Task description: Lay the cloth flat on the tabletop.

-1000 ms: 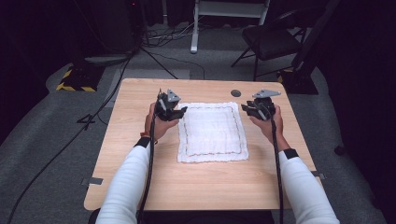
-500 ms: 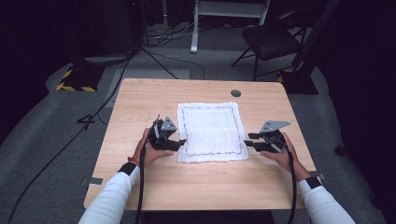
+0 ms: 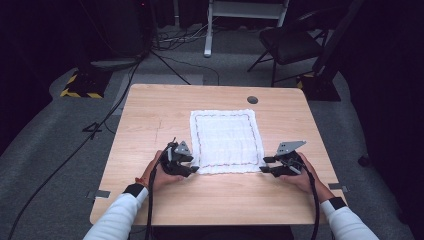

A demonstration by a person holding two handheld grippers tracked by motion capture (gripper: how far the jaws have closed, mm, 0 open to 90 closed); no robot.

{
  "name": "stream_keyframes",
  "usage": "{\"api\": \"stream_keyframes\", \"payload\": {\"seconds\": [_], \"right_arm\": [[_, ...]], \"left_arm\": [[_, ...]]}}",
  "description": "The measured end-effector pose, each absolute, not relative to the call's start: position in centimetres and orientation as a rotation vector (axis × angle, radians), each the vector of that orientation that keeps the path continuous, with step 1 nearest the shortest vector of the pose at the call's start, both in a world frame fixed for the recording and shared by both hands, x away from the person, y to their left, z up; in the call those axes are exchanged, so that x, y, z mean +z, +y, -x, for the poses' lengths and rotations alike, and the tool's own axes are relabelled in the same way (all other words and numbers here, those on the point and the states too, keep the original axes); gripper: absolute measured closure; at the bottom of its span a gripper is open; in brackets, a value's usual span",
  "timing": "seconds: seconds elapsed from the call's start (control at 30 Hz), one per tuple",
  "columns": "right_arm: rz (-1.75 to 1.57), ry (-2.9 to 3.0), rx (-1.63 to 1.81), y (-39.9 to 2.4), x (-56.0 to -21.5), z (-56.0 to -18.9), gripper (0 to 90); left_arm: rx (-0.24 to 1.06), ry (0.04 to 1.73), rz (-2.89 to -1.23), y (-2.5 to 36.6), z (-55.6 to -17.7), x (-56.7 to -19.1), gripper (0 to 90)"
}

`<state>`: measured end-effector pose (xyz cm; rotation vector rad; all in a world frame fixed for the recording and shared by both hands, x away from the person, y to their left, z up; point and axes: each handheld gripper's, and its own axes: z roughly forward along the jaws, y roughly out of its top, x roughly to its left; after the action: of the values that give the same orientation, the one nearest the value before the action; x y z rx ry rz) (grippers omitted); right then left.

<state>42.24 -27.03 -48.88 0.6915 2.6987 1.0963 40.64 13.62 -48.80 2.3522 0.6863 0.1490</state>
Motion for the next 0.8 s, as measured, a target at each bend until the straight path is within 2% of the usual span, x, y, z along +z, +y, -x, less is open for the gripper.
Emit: {"api": "stream_keyframes", "payload": {"seconds": [0.07, 0.13, 0.3, 0.37, 0.53, 0.8], "right_arm": [[-0.678, 2.696, 1.084, -26.9, -49.1, -42.2, 52.9], [-0.680, 2.692, 1.082, -26.9, -49.1, -42.2, 56.3], [-0.665, 2.664, 1.050, -27.0, -49.1, -41.9, 80.4], [-0.629, 2.659, 1.015, -26.8, -49.0, -41.6, 85.4], [-0.646, 2.657, 0.995, -26.9, -48.9, -41.4, 87.1], [-0.656, 2.652, 1.014, -28.2, -48.9, -40.1, 87.6]], "left_arm": [[0.147, 0.687, -2.354, 13.5, -40.6, -49.0, 51.1], [0.155, 0.681, -2.364, 13.4, -40.6, -48.9, 51.2], [0.154, 0.665, -2.373, 13.2, -40.3, -48.8, 59.3], [0.144, 0.646, -2.382, 13.2, -40.2, -48.8, 66.2], [0.107, 0.615, -2.383, 13.0, -40.1, -48.8, 82.0], [0.075, 0.605, -2.367, 12.8, -39.9, -48.9, 85.4]]}}
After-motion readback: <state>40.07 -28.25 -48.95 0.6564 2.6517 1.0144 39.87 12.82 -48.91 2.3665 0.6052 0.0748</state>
